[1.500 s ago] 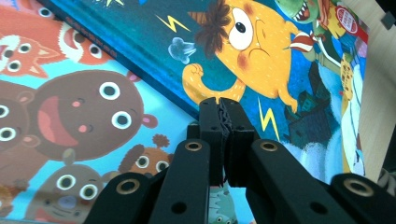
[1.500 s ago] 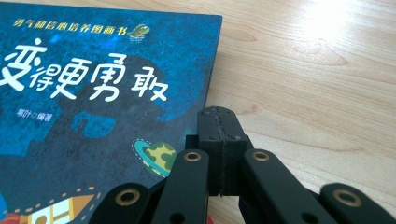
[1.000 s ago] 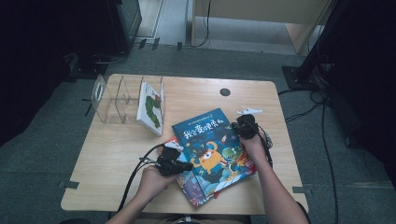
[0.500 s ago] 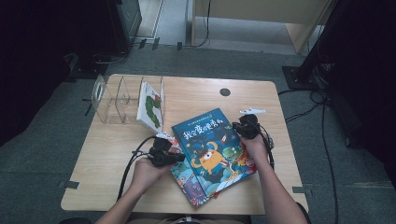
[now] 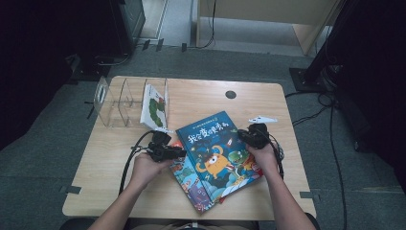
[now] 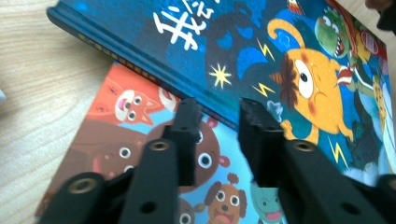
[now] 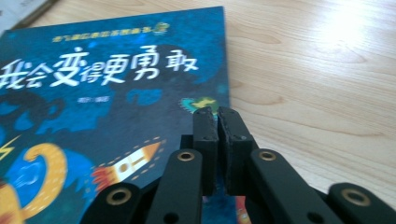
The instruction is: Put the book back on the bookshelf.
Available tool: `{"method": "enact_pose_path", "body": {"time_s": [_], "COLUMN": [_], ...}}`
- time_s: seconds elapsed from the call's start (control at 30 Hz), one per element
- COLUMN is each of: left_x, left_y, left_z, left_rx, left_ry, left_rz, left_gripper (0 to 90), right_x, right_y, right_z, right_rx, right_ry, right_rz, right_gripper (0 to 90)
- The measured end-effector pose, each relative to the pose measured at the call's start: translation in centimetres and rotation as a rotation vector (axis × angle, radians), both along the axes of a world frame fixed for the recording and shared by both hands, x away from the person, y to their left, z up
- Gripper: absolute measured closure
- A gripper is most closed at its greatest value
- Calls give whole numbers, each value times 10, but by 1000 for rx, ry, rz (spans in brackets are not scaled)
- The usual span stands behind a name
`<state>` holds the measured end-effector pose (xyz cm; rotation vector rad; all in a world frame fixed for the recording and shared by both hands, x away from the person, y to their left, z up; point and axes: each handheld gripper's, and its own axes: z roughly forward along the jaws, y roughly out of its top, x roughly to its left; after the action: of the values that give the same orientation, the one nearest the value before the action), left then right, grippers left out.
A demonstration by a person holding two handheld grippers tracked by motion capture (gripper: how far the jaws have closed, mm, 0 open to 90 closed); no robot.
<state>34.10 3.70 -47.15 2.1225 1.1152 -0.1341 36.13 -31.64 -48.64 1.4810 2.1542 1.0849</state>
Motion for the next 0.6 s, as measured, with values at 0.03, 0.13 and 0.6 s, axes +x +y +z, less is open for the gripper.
{"method": "enact_pose_path", "body": {"time_s": [0.03,0.13,0.6], "left_x": [1,4,14], "left_y": [0,-1,-3], "left_z": [0,0,1], "left_rx": [-3,-5,-47], "left_ry": [4,2,-14], "left_rz": [-6,-19,-31], "left_gripper": [621,547,376], "right_x": [-2,-6,-22], "right_y": [1,3,12], "right_z": [0,0,-1], "right_rx": [1,9,2], "right_ry": [-3,-2,1], "right_rz": [6,22,70], "right_gripper": [840,775,636]}}
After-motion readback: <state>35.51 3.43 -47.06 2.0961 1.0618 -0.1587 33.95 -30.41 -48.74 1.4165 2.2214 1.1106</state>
